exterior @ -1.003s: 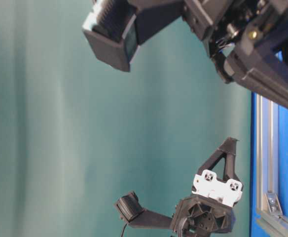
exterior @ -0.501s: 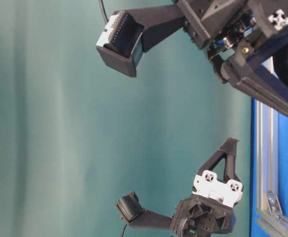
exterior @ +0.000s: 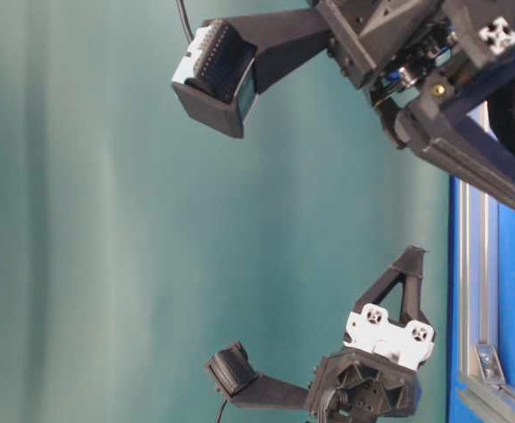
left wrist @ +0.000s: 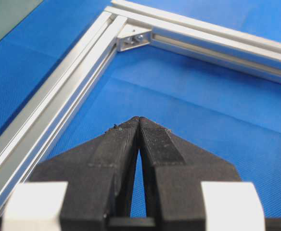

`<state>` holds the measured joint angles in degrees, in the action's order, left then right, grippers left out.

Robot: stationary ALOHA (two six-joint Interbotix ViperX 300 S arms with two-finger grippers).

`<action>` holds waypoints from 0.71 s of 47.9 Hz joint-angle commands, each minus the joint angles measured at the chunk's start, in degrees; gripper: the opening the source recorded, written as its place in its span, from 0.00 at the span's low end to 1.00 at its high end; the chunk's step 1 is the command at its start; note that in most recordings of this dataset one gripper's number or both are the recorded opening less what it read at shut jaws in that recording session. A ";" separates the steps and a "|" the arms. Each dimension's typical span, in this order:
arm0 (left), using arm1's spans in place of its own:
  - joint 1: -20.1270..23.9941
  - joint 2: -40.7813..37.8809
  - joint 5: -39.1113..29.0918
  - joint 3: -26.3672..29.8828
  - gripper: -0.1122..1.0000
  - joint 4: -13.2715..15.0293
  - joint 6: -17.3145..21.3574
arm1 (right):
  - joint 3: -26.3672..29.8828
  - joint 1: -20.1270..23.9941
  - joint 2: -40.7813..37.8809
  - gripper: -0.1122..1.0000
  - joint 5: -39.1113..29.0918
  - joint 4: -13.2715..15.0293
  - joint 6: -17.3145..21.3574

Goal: Insert the wire through the string loop located on the left side.
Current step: 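Move the right gripper up toward the white zip-tie loop on the frame, then align the USB plug with the white loop using the right gripper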

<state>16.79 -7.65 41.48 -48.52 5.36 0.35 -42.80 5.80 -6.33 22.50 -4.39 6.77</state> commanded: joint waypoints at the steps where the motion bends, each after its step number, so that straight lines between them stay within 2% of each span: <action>1: 0.09 1.76 0.26 0.44 0.10 -0.18 0.00 | 1.58 -0.18 0.97 0.06 0.35 0.09 0.00; 19: 0.09 1.85 0.26 0.35 0.10 -0.18 -0.09 | 7.21 -0.09 -3.69 0.06 0.09 0.00 0.00; 34: 0.09 1.93 0.26 0.09 0.10 -0.18 -0.18 | 8.96 -0.53 -5.63 0.06 0.09 -0.18 0.00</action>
<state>16.70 -7.56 41.48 -48.87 5.36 0.18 -35.16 5.54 -12.83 22.50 -4.39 6.77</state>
